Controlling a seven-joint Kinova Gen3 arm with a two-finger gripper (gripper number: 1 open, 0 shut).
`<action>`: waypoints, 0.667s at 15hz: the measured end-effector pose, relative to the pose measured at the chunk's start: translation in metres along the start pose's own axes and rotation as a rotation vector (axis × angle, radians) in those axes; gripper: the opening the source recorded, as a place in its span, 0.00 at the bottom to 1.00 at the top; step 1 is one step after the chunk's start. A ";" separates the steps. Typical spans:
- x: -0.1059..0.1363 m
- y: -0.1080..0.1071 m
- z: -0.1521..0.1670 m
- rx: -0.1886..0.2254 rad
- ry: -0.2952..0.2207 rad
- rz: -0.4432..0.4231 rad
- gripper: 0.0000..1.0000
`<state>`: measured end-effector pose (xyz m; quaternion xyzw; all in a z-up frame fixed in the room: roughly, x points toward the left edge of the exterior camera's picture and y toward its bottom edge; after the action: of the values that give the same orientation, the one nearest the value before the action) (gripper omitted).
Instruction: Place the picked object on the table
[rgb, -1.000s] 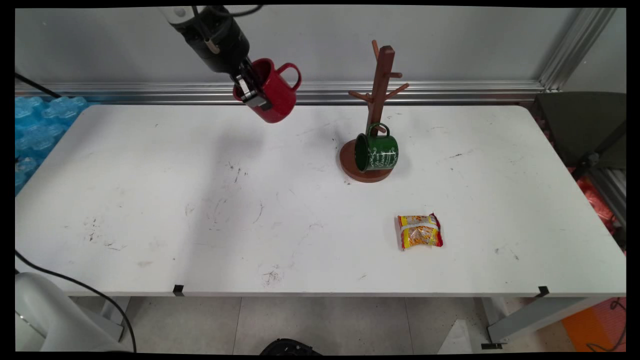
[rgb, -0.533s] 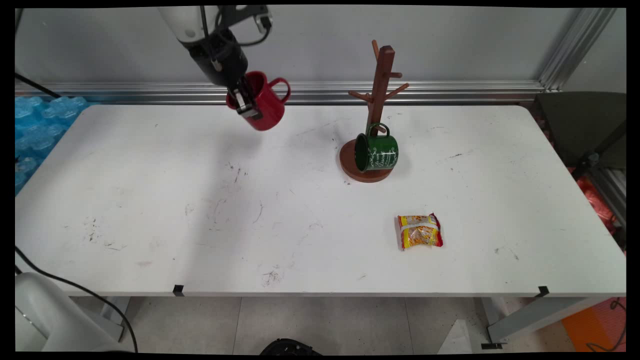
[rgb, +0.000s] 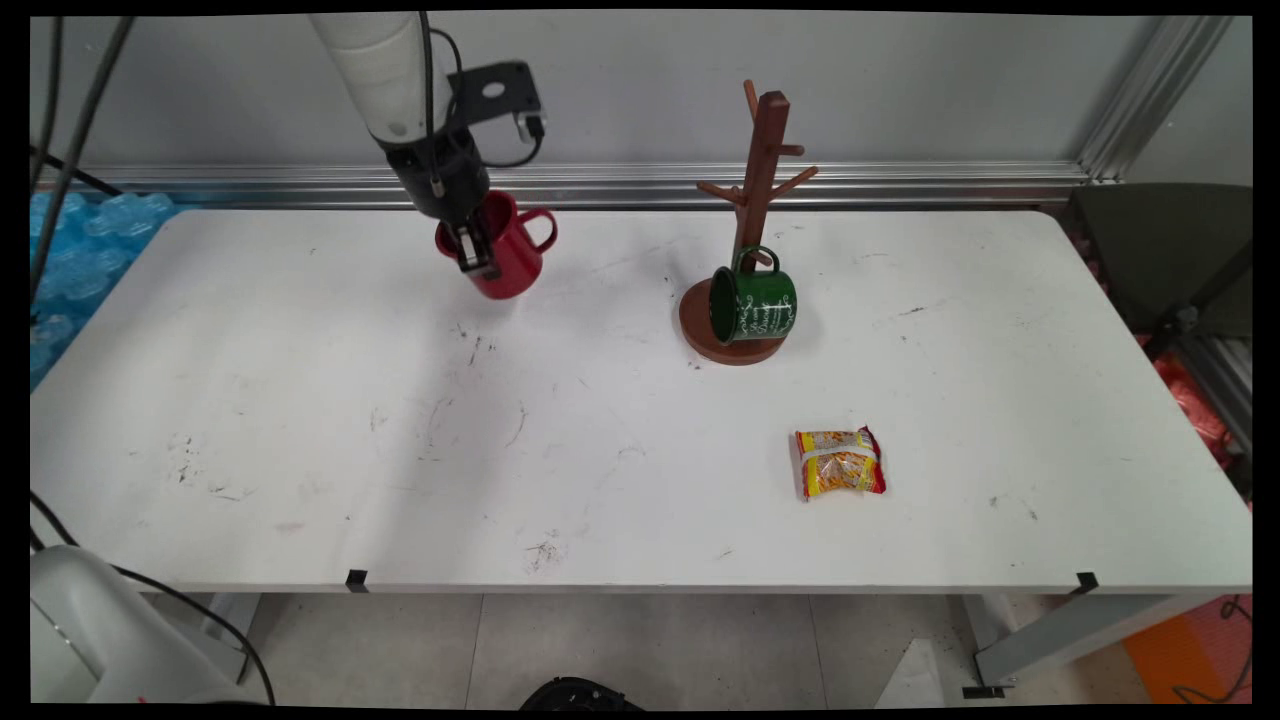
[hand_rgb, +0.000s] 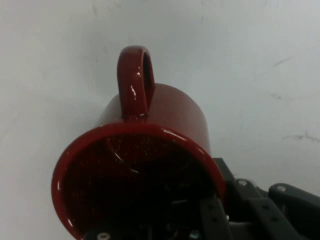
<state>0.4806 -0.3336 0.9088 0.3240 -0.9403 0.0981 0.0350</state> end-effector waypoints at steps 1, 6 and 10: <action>0.000 -0.001 0.005 -0.002 -0.013 0.009 0.00; -0.001 -0.003 0.030 -0.019 -0.084 0.053 0.00; -0.001 -0.005 0.047 -0.029 -0.127 0.085 0.00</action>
<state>0.4846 -0.3468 0.8640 0.2888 -0.9549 0.0650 -0.0242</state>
